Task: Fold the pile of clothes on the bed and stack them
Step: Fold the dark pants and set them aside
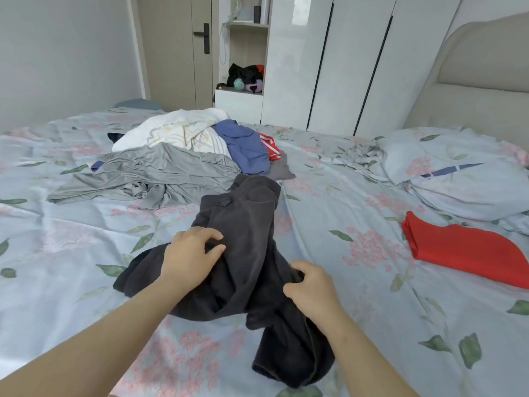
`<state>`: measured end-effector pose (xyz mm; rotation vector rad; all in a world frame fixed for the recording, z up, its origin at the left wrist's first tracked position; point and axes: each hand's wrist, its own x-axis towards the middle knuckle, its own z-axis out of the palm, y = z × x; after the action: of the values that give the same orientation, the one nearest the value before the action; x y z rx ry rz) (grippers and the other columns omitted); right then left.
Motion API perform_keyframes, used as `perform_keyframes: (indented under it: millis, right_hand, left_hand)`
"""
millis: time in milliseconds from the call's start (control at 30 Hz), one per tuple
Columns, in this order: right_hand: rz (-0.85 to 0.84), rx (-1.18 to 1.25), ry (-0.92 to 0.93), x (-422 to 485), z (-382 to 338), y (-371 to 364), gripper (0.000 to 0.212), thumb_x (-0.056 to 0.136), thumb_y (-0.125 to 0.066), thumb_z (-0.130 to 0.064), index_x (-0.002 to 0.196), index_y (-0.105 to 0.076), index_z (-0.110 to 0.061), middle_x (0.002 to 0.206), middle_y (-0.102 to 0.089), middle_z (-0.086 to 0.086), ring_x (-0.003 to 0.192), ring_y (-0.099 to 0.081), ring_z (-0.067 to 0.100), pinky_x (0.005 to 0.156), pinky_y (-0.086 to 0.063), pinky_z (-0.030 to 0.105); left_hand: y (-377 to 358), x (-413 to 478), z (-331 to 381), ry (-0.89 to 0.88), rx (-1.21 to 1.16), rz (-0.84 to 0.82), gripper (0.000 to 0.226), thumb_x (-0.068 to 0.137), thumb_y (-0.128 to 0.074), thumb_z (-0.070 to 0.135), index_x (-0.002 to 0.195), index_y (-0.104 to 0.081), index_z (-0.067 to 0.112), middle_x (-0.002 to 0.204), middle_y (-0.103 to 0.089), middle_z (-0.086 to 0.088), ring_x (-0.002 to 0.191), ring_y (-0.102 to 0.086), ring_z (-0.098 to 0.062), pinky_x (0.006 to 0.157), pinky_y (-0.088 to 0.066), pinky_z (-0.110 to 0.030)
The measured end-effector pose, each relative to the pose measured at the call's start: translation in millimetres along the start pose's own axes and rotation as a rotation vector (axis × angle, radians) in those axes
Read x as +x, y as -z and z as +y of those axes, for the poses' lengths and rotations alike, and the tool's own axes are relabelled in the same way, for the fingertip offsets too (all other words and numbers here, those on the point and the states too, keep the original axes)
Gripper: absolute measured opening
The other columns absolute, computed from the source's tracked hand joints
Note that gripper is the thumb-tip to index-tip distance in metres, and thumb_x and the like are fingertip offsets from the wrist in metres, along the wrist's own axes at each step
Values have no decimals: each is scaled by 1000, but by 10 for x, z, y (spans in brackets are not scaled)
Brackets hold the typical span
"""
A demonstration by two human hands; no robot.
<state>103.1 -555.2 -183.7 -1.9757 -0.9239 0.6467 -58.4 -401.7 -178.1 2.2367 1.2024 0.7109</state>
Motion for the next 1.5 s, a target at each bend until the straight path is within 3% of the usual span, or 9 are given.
perform_keyframes:
  millis: [100, 267, 467, 700, 933, 1033, 1100, 1267, 1500]
  right_hand:
    - [200, -50, -14, -144, 147, 543, 25, 72, -56, 3, 75, -69, -18, 73, -67, 1, 69, -60, 16, 58, -43, 19]
    - [428, -155, -121, -400, 429, 1161, 27, 75, -54, 2, 68, -65, -21, 74, -66, -1, 75, -59, 20, 66, -45, 31]
    - [593, -641, -18, -199, 343, 1000, 26, 84, -59, -29, 110, -62, -24, 138, -44, -1, 127, -38, 25, 106, -28, 39]
    - [12, -94, -131, 106, 184, 399, 67, 83, -61, -45, 142, -34, -27, 135, -49, -8, 124, -48, 21, 103, -40, 40]
    - [-111, -401, 357, -175, -38, 335, 31, 86, -60, -16, 114, -66, -26, 90, -65, -18, 85, -58, -3, 76, -38, 7]
    - [-344, -125, 176, -220, -86, 544, 11, 86, -62, -21, 86, -71, -16, 65, -61, -7, 63, -55, 2, 66, -41, 10]
    - [-107, 263, 5, -58, -29, 589, 21, 89, -58, -21, 73, -59, -8, 57, -46, 3, 58, -44, 16, 67, -49, 25]
    - [182, 363, -337, 300, 181, 244, 19, 95, -49, -32, 88, -48, -14, 89, -52, 7, 81, -53, 21, 70, -44, 30]
    - [-29, 544, -356, 589, -64, 76, 67, 83, -63, -52, 137, -42, -18, 127, -57, 4, 112, -57, 25, 94, -49, 40]
  left_hand:
    - [-251, 6, 68, 192, -93, -117, 52, 85, -65, 38, 132, -49, 22, 134, -49, -2, 121, -48, -22, 104, -38, -36]
    - [-564, -265, 440, 52, -228, -393, 36, 85, -68, 32, 120, -59, 32, 121, -57, 15, 118, -49, -6, 99, -33, -21]
    - [-663, -87, 437, 195, 116, -42, 50, 88, -52, 54, 133, -43, 35, 144, -37, 2, 133, -32, -25, 107, -25, -43]
    - [-802, -48, 228, 269, 293, -138, 85, 82, -50, 67, 149, -8, 33, 153, -19, -12, 138, -26, -32, 110, -21, -47]
    - [-461, 37, -23, 486, -516, -195, 62, 75, -67, -5, 130, -50, 19, 99, -63, -13, 88, -60, -29, 77, -50, -34]
    - [-270, 45, -74, 649, -734, -258, 46, 58, -63, 2, 103, -59, 9, 77, -52, -10, 63, -47, -22, 57, -39, -28]
    - [-280, 93, -66, 680, -772, -159, 47, 68, -70, 19, 110, -51, 10, 83, -52, -8, 70, -49, -21, 61, -41, -29]
    - [-571, 252, 23, 597, -530, -98, 111, 65, -72, 64, 150, -11, 26, 150, -30, -9, 134, -35, -33, 108, -34, -49]
    - [-709, 205, 18, 450, -798, -96, 84, 57, -82, 56, 126, -42, 28, 121, -59, 4, 108, -60, -18, 94, -50, -40]
